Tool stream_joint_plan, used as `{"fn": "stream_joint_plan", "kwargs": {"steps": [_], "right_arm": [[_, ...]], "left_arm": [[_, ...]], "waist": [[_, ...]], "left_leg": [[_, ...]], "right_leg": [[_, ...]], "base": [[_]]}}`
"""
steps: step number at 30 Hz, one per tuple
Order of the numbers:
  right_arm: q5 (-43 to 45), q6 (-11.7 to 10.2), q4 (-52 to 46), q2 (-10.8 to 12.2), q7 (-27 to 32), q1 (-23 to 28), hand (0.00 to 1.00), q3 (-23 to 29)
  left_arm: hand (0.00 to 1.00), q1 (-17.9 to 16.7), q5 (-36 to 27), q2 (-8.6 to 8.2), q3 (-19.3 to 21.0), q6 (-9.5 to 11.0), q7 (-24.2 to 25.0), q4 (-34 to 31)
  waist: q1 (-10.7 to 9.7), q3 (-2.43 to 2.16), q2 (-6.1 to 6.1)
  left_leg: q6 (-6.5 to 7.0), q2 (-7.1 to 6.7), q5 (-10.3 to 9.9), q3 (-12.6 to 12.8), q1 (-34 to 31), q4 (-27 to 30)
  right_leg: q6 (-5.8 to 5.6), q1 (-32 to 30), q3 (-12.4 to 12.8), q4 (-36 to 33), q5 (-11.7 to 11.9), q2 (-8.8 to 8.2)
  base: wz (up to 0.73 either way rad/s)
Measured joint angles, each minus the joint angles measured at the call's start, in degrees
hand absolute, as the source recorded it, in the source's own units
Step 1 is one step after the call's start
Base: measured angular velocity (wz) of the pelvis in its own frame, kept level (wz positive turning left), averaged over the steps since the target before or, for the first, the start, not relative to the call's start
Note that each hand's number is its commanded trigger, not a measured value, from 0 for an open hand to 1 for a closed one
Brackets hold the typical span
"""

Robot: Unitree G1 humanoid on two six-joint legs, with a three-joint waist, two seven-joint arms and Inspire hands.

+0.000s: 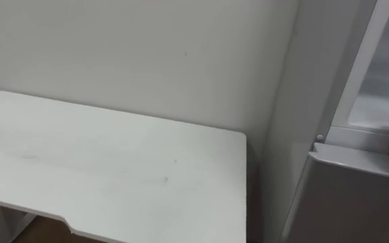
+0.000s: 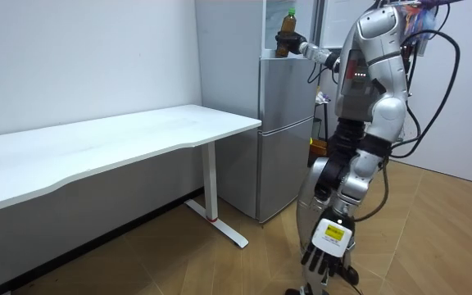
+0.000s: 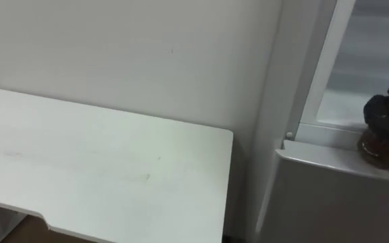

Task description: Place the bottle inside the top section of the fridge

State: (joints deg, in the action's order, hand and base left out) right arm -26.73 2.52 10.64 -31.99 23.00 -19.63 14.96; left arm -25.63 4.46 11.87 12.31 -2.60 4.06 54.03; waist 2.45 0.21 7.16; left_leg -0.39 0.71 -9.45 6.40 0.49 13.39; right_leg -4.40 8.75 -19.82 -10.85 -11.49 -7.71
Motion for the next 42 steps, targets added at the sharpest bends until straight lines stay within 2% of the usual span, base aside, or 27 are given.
{"fn": "stream_joint_plan", "kwargs": {"steps": [4,5,8,10,15,18,20,31,37,40,42], "right_arm": [[0.0,0.13,0.97,-0.58,3.27,-0.03,1.0,-0.02],[-0.01,0.32,1.01,-0.88,4.2,-0.07,1.0,-0.03],[-0.03,2.31,1.02,-2.11,5.14,-1.95,1.0,-0.12],[-0.03,2.59,1.02,-2.81,6.24,-3.15,1.0,-0.12],[-5.46,3.39,3.45,-8.83,7.69,-10.21,1.0,-0.37],[-6.85,3.36,4.42,-10.03,8.15,-14.16,1.0,-1.27],[-6.9,3.35,4.43,-11.68,7.84,-14.3,1.0,-2.53],[-8.5,3.35,5.28,-11.86,5.06,-14.79,1.0,-2.86],[-9.26,3.36,8.16,-11.85,3.64,-14.78,1.0,-5.18],[-9.27,3.36,10.33,-11.85,3.56,-14.79,1.0,-5.48],[-9.26,3.35,13.23,-11.85,3.82,-14.82,1.0,-7.61]], "left_arm": [[0.0,-0.2,0.14,-0.1,0.03,-0.02,-0.02,-0.04],[0.0,-0.28,0.14,-0.1,0.25,-0.03,-0.02,-0.02],[0.0,-0.76,0.19,-0.12,1.13,-0.21,0.01,0.01],[0.0,-0.85,0.21,-0.11,1.28,-0.8,0.19,-0.03],[0.0,-1.08,0.13,-0.11,3.17,-0.99,0.32,-0.11],[0.0,-1.35,0.14,-0.14,3.3,-1.01,0.32,-0.16],[0.0,-1.35,0.14,-0.15,3.3,-1.01,0.32,-0.49],[0.0,-1.33,0.08,-0.18,3.3,-0.93,0.1,-1.27],[0.0,-1.31,0.11,-0.15,3.3,-1.06,0.11,-1.28],[0.0,-1.3,0.14,-0.08,3.25,-1.17,0.12,-1.25],[0.0,-1.47,0.07,-0.07,3.11,-1.29,0.03,-1.26]], "waist": [[0.82,-0.1,0.08],[1.08,-0.25,0.18],[0.96,-0.4,0.3],[0.93,-0.49,0.29],[1.36,-0.59,0.16],[1.35,-0.49,0.22],[1.41,-0.44,0.33],[1.27,-0.36,0.3],[1.45,-0.23,0.09],[2.46,-0.13,-0.1],[3.7,-0.02,-0.26]], "left_leg": [[-0.01,0.1,0.03,-0.03,-0.49,0.26],[0.0,0.12,0.03,-0.1,-0.75,0.34],[-0.01,0.11,0.04,-0.37,-1.09,0.51],[-0.01,0.11,0.04,-0.49,-1.46,0.79],[0.01,0.14,0.02,-0.83,-1.73,1.35],[-0.01,0.11,0.02,-0.89,-1.23,1.29],[-0.02,0.12,0.01,-1.05,-1.18,1.3],[-0.02,0.08,0.01,-1.38,-1.59,1.4],[-0.04,0.05,0.0,-1.72,-1.82,1.42],[-0.05,0.05,0.0,-1.79,-1.91,1.39],[-0.07,0.07,-0.01,-1.77,-1.9,1.49]], "right_leg": [[0.0,-0.8,-0.53,-0.87,0.0,-0.1],[0.0,-0.94,-0.96,-0.95,0.0,-0.13],[0.0,-1.12,-1.29,-0.96,0.0,-0.14],[0.0,-1.3,-1.56,-1.01,0.0,-0.14],[0.0,-1.4,-1.66,-1.34,0.0,-0.13],[0.0,-0.71,-1.75,-0.94,0.0,-0.06],[0.0,-0.53,-1.94,-0.92,0.0,-0.04],[0.0,-0.7,-2.25,-0.85,0.0,-0.01],[0.0,-0.73,-2.36,-0.75,0.0,0.04],[0.0,-0.75,-2.49,-0.75,0.0,0.05],[0.0,-0.59,-2.45,-0.76,0.0,0.08]], "base": [[0.0],[0.03],[0.01],[0.05],[0.03],[0.0],[0.04],[0.01],[0.02],[0.0],[0.0]]}}
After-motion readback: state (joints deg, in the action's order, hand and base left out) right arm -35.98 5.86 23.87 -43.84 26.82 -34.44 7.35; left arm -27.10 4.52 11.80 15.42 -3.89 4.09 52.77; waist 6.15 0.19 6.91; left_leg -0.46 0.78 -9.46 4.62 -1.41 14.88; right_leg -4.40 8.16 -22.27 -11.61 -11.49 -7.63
